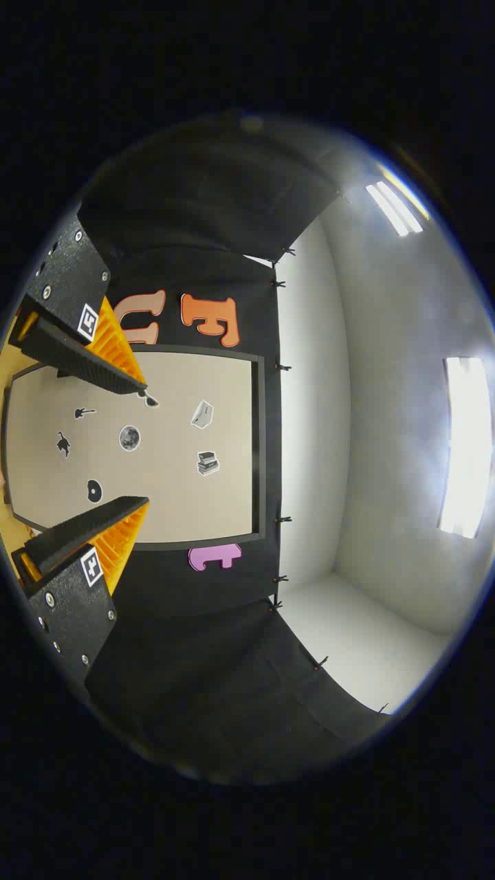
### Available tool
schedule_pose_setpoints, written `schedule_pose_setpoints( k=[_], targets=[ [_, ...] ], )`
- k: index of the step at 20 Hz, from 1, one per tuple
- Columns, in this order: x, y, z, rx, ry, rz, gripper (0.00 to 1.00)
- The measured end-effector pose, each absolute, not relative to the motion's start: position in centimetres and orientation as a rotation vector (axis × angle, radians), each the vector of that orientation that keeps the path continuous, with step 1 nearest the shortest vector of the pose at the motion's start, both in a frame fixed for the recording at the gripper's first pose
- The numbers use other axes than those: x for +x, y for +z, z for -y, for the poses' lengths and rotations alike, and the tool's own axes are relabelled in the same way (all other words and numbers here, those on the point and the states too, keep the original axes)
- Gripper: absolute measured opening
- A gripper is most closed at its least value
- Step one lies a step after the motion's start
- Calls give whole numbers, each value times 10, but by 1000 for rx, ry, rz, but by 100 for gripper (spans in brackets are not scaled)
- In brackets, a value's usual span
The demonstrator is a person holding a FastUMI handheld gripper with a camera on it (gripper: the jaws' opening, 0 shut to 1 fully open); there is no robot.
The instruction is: Open the shoe cabinet door, grab the shoes and put them into the shoe cabinet, then close the shoe cabinet door.
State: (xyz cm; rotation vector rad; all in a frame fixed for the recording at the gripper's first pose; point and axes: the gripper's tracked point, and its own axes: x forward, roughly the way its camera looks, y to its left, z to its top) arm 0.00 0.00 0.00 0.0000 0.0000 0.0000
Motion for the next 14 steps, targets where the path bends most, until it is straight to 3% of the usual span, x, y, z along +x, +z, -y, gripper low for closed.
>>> schedule_pose_setpoints(
  k=[14],
  targets=[
    [3, -10, -1, -20, 18, -26, 93]
  ],
)
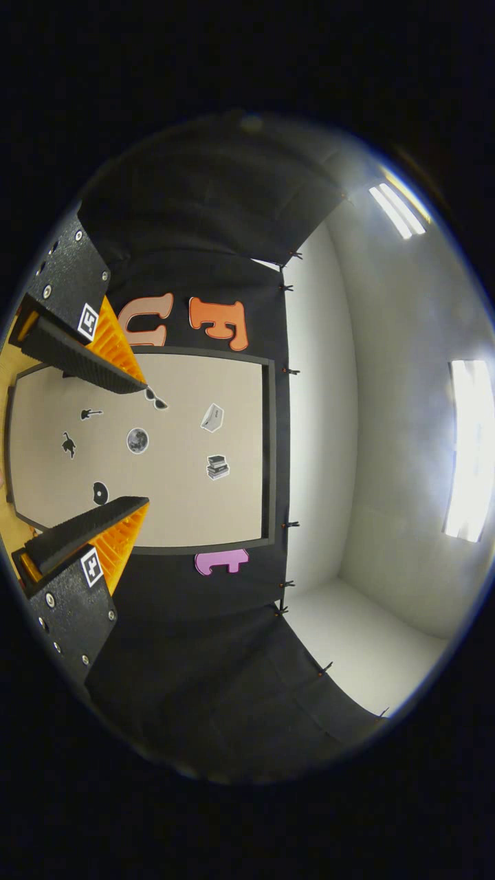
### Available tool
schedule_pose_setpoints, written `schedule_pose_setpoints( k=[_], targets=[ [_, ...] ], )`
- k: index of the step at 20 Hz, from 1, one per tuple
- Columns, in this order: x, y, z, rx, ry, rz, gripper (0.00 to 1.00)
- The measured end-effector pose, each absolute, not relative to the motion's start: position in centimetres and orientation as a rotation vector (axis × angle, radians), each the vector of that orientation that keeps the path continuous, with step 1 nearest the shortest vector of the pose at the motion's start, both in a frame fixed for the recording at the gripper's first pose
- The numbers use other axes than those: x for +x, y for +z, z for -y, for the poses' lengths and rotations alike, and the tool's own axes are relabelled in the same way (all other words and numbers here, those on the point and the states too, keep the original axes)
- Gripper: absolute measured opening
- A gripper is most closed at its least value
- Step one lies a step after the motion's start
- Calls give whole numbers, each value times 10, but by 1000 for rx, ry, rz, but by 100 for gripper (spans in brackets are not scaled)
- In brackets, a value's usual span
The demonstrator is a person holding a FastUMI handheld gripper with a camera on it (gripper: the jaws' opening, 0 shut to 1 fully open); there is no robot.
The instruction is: Open the shoe cabinet door, grab the shoes and put them into the shoe cabinet, then close the shoe cabinet door.
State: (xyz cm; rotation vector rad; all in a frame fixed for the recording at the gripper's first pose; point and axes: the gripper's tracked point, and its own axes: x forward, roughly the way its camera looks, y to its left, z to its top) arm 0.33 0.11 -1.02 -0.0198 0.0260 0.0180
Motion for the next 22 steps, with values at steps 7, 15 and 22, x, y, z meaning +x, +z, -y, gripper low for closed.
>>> schedule_pose_setpoints(
  k=[7, 15, 22],
  targets=[
    [6, -16, -4, -4, 24, -44, 93],
    [6, -21, -17, -10, 37, -58, 93],
    [7, -28, -28, 6, 49, -76, 93]
  ],
)
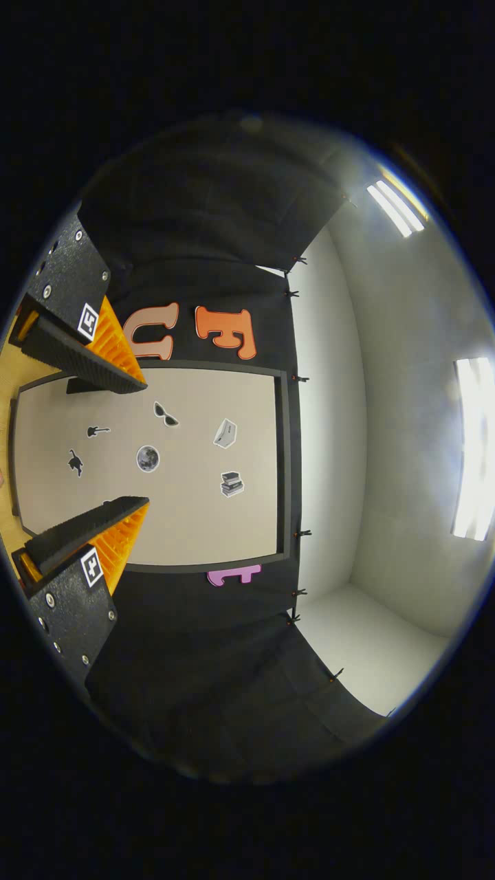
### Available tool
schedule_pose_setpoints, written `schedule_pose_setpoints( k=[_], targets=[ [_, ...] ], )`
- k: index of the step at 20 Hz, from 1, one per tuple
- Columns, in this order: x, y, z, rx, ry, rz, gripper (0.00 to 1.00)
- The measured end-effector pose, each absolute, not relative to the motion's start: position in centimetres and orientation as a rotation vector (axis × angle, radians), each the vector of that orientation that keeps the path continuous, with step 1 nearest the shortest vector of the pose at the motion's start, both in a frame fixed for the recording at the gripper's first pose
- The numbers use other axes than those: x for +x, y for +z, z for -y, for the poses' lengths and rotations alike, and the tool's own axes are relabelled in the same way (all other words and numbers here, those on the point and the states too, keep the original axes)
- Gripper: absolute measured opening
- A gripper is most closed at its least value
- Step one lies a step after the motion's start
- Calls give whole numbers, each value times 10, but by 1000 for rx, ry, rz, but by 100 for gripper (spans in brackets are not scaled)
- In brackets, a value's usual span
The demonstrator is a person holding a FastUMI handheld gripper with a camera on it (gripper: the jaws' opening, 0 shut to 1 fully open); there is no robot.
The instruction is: Open the shoe cabinet door, grab the shoes and put them into the shoe cabinet, then close the shoe cabinet door.
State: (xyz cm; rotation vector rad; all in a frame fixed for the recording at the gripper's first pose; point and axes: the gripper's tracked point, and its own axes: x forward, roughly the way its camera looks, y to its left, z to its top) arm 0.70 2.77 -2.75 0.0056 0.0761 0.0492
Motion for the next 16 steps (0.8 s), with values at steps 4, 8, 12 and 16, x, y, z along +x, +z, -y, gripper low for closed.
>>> schedule_pose_setpoints(
  k=[4, 8, 12, 16],
  targets=[
    [12, -38, -35, 24, 64, -96, 93],
    [19, -64, -51, 53, 89, -161, 93],
    [27, -106, -72, 99, 103, -264, 93],
    [46, -153, -99, 138, 129, -385, 93]
  ],
)
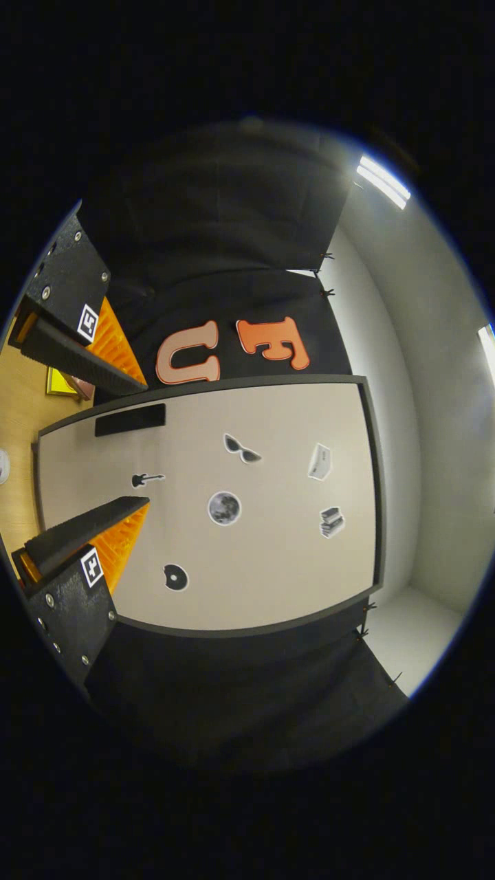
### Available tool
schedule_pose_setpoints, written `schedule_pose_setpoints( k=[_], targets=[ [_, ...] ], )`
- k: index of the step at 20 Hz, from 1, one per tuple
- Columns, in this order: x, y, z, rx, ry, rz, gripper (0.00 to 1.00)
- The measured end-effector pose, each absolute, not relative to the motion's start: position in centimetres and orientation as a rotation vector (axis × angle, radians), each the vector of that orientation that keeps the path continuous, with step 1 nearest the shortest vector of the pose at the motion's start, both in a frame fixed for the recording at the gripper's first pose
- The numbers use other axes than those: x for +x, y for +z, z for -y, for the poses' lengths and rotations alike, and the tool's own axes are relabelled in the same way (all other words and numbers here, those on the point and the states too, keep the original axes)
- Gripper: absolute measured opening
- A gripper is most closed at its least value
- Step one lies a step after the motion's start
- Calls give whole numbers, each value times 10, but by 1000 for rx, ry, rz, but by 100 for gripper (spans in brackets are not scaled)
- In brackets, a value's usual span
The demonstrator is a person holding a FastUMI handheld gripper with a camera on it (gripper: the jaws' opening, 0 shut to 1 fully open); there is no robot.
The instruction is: Open the shoe cabinet door, grab the shoes and put them into the shoe cabinet, then close the shoe cabinet door.
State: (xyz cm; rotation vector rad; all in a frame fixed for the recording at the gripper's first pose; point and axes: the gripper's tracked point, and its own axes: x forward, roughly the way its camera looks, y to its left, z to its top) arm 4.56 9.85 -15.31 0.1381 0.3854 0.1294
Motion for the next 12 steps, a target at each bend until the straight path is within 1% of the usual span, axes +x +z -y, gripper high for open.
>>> schedule_pose_setpoints(
  k=[4, 8, 9, 12],
  targets=[
    [61, -184, -118, 165, 146, -424, 90],
    [96, -230, -130, 126, 110, -467, 80],
    [104, -242, -132, 120, 93, -482, 75],
    [120, -265, -143, 169, 69, -515, 66]
  ],
)
